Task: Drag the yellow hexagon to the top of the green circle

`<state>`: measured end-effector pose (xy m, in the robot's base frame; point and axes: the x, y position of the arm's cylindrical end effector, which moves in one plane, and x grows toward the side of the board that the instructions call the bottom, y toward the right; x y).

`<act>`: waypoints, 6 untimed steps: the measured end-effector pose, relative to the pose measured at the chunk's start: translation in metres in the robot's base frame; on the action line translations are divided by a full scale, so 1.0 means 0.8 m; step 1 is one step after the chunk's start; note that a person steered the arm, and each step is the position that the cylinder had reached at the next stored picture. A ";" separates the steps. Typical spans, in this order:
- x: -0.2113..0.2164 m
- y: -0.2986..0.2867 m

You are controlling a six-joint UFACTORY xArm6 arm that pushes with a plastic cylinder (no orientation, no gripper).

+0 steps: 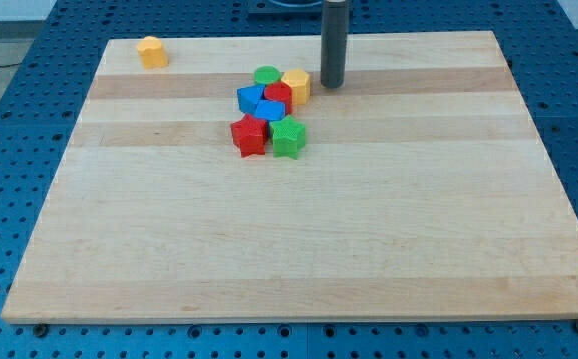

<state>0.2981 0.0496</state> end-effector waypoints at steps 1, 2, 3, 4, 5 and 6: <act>0.021 -0.008; 0.022 -0.055; 0.016 -0.073; -0.006 -0.080; -0.024 -0.099; -0.046 -0.127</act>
